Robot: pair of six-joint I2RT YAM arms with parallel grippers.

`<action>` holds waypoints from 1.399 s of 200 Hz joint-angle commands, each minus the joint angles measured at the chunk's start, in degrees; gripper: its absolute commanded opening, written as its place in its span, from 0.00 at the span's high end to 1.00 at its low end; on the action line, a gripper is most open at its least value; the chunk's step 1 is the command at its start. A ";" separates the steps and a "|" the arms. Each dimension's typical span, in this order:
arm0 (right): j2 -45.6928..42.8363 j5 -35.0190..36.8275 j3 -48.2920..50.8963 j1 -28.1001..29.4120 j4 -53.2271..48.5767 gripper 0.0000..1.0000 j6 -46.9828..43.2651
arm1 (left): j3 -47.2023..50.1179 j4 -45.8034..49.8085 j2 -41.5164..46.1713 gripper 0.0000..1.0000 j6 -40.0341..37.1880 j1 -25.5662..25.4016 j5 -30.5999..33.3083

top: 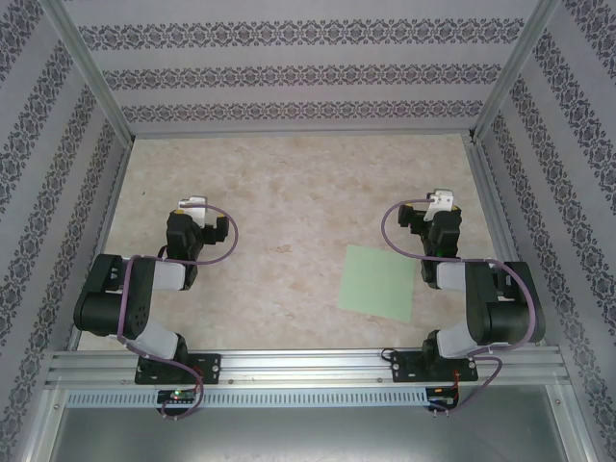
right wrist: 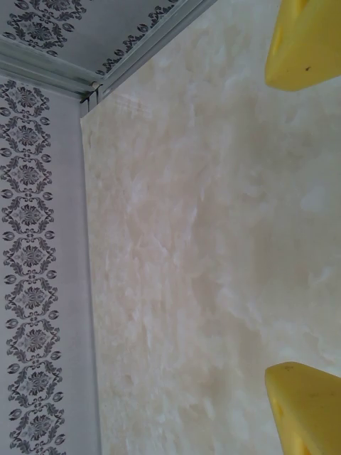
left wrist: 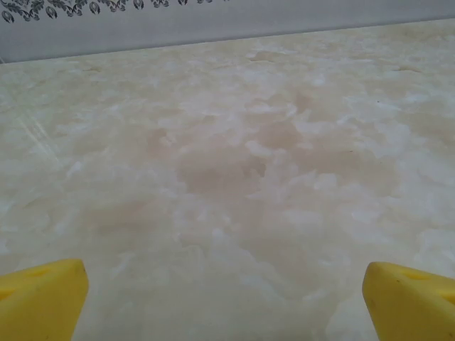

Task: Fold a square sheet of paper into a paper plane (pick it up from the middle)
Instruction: Move the square sheet of paper to the center of the table.

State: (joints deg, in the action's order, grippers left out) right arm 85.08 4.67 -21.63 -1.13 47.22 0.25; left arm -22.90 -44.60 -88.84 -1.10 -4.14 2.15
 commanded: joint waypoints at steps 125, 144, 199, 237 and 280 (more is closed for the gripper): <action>0.75 0.77 -1.02 0.48 1.91 0.02 -0.01 | -1.10 -2.58 -0.56 0.00 -0.74 0.63 -0.75; 0.77 -0.47 -1.26 -0.16 1.48 0.02 0.40 | -1.10 -2.59 -0.55 0.00 -0.74 0.63 -0.79; 0.17 2.22 1.67 -0.28 8.05 0.02 1.59 | -1.33 -0.40 1.71 0.00 0.49 0.58 2.30; -8.15 6.60 -1.08 2.33 -5.21 0.02 -0.63 | -4.86 12.40 9.37 0.00 2.58 0.62 5.71; -15.25 11.45 -14.81 3.59 -39.52 0.02 14.18 | -14.29 34.35 14.93 0.00 9.87 0.54 8.01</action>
State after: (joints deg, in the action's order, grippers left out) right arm 72.82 12.34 -29.26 2.24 28.40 4.03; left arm -31.73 -25.98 -76.38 3.05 -4.14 8.03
